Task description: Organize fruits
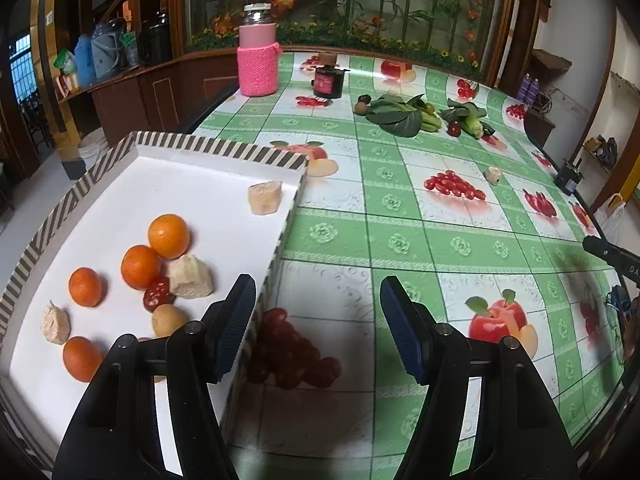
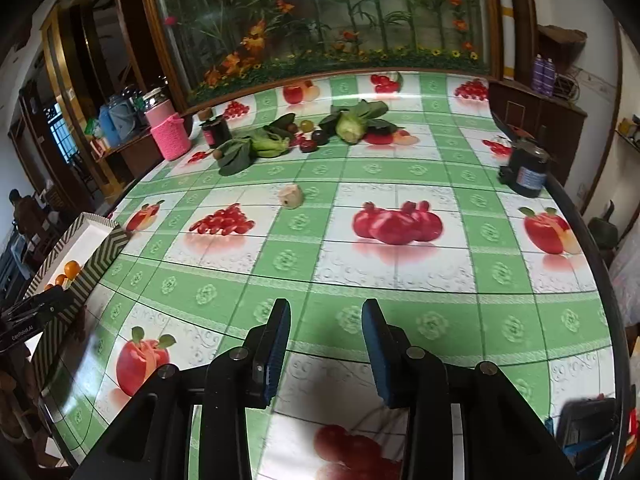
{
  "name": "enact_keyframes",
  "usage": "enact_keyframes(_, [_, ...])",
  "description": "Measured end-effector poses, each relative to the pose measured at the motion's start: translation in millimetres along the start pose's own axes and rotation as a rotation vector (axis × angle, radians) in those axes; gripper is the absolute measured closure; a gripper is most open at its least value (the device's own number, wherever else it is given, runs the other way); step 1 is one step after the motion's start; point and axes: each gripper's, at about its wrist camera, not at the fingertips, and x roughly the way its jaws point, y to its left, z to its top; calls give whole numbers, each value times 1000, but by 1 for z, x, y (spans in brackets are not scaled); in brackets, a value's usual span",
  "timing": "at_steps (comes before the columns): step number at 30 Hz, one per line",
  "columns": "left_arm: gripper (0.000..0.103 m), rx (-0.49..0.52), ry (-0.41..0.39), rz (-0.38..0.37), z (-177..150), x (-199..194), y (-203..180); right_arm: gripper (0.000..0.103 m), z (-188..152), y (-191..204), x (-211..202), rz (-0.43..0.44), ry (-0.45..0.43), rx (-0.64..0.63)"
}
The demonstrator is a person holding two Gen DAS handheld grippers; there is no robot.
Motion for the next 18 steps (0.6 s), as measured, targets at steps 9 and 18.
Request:
enact_keyframes(9, [38, -22, -12, -13, 9, -4, -1, 66, -1, 18, 16, 93, 13, 36])
enact_keyframes(18, [38, 17, 9, -28, 12, 8, -20, 66, -4, 108, 49, 231, 85, -115])
